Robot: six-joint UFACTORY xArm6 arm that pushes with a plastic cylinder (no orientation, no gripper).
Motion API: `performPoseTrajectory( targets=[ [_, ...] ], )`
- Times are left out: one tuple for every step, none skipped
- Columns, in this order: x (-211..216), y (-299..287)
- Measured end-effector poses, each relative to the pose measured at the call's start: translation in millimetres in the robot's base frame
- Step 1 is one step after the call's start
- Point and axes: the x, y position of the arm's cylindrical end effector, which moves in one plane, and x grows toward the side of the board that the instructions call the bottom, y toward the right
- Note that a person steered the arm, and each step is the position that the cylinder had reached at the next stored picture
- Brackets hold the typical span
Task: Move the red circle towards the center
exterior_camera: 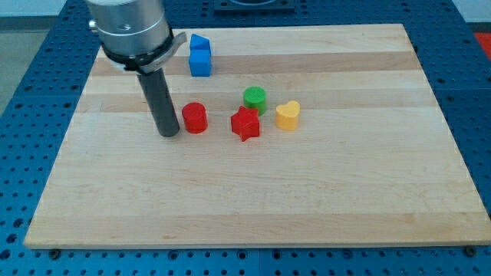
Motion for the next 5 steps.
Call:
performPoseTrajectory(
  targets=[
    [-8, 7],
    [-8, 16],
    [-8, 28],
    [-8, 24],
    [-26, -10]
  ],
)
